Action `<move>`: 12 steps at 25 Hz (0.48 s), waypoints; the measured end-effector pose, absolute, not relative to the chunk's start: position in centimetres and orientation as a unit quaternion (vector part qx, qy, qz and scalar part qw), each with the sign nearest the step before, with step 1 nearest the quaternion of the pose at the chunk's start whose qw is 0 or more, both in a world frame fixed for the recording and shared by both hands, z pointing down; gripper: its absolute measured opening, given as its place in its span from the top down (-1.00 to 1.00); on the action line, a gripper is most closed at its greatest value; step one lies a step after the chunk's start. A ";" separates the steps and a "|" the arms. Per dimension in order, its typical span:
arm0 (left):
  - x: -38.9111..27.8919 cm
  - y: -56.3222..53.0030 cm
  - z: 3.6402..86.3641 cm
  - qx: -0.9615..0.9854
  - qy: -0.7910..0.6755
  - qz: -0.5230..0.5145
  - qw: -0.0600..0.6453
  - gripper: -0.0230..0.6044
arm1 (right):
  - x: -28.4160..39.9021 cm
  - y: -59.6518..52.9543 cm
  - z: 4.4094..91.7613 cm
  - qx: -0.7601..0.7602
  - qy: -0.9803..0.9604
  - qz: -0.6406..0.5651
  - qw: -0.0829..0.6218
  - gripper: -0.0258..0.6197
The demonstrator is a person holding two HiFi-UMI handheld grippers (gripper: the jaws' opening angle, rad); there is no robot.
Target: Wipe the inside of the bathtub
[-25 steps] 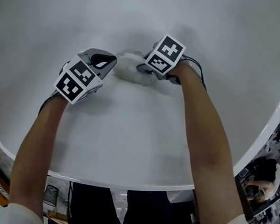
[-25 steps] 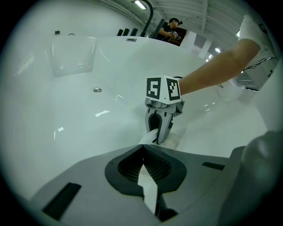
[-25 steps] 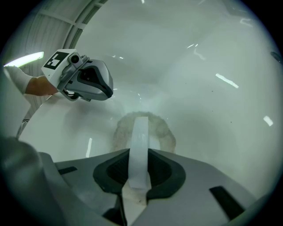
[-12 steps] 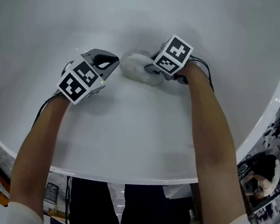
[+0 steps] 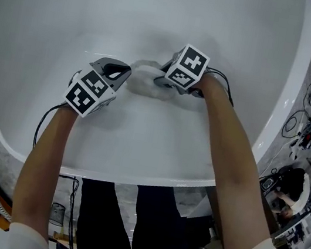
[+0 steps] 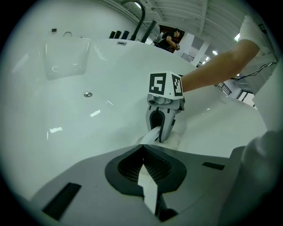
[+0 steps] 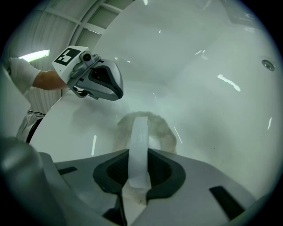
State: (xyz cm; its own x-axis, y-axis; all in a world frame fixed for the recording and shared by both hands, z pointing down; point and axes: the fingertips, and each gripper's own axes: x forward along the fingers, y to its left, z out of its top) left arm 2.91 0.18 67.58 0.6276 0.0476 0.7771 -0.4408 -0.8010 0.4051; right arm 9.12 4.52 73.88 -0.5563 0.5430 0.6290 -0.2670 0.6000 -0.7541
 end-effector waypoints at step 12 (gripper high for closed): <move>2.3 2.7 62.0 0.856 -0.112 0.415 0.289 0.90 | 7.4 7.9 64.9 -0.122 -0.787 0.425 0.430 0.63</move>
State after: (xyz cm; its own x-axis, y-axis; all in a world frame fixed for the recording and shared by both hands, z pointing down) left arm 2.30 2.74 61.98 0.6306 0.0470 0.7747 -0.4318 -0.8081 0.4006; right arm 7.38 7.88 64.94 -0.5999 0.5572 0.5741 -0.1739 0.6096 -0.7734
